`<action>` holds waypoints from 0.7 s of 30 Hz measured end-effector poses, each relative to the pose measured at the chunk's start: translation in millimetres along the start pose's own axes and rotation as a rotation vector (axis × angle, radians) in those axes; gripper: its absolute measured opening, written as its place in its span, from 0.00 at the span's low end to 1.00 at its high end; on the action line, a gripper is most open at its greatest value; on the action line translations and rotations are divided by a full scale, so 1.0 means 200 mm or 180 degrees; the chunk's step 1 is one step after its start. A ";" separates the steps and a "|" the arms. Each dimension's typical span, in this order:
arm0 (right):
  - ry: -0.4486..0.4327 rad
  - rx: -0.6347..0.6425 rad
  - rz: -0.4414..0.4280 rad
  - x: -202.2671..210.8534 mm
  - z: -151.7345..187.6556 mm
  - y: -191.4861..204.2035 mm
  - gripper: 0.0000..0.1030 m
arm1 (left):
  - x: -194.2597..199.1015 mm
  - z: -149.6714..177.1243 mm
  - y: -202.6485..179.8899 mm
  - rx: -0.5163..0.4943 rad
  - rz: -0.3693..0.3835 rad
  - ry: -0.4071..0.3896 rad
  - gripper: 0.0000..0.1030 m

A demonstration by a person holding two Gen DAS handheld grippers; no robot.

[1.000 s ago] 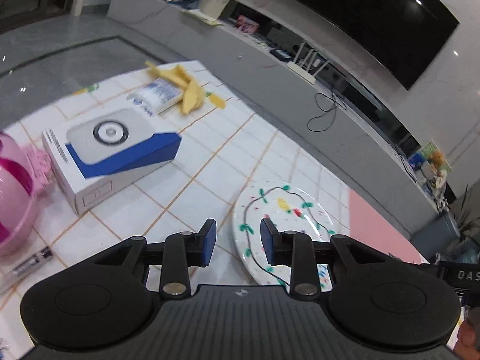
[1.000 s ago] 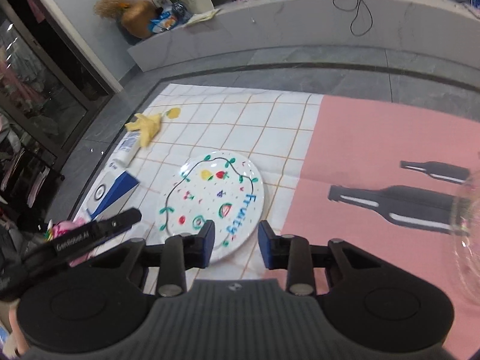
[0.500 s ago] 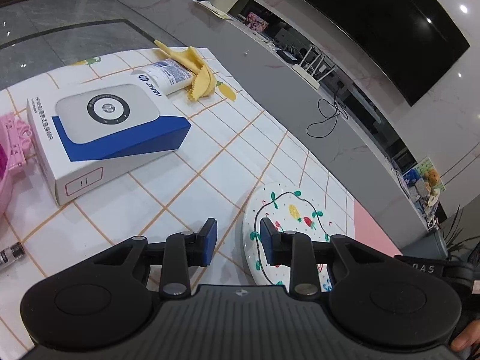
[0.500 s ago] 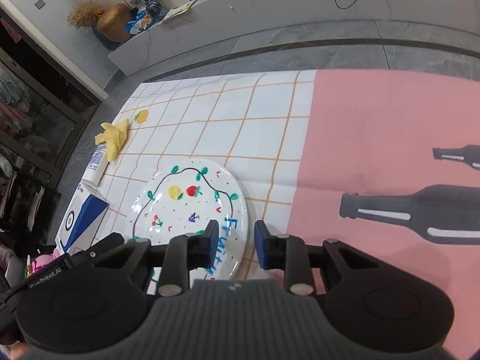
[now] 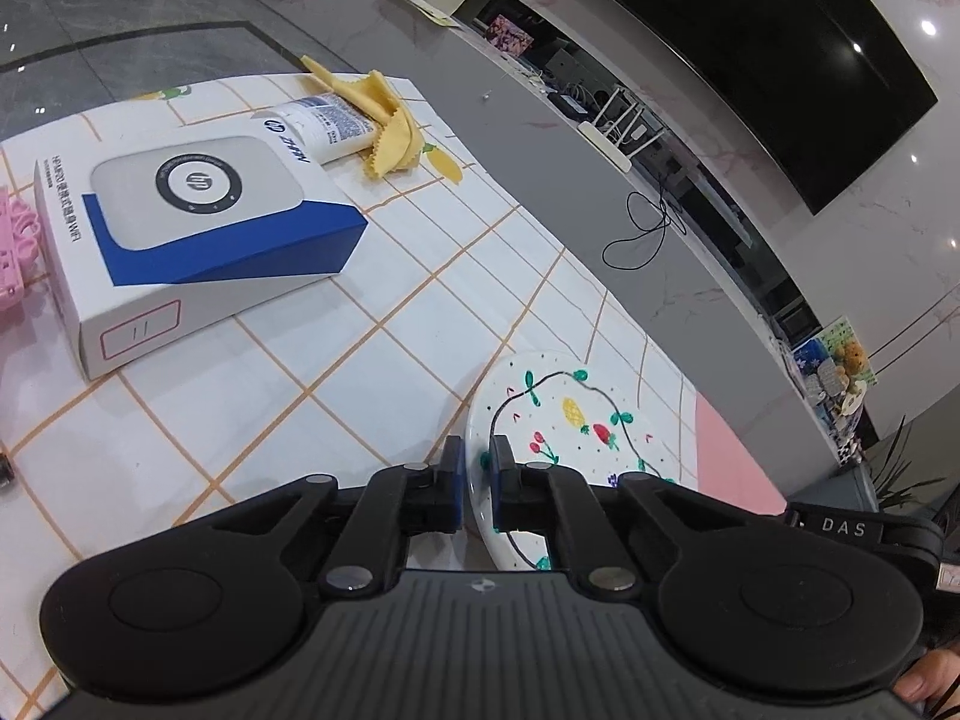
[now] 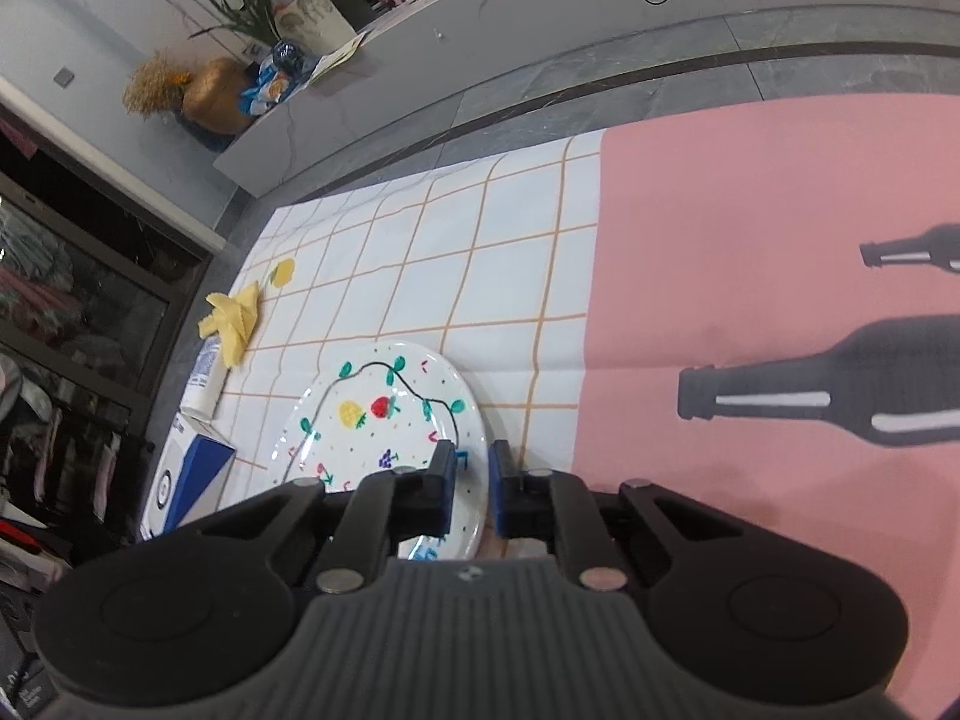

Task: Organize plates and bowls
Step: 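Lift the white plate with both grippers and carry it toward the bowl stack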

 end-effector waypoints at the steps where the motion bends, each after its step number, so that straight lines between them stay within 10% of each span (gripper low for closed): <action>1: -0.0008 -0.0009 -0.0018 0.01 0.00 0.00 0.10 | 0.01 0.00 0.00 0.0004 0.0007 0.0002 0.08; 21: -0.0360 -0.0095 -0.0154 0.56 0.07 0.07 0.05 | 0.31 0.04 -0.31 -0.0173 0.0358 0.0021 0.08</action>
Point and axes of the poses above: each gripper's, at about its wrist camera, not at the fingertips, and x roughly against the way its jaws point, y to its left, z to its underside, the point moved 8 cm from there along -x, roughly the way its jaws point, and after that the axes turned 2 degrees about x, right-handed, at the moved point
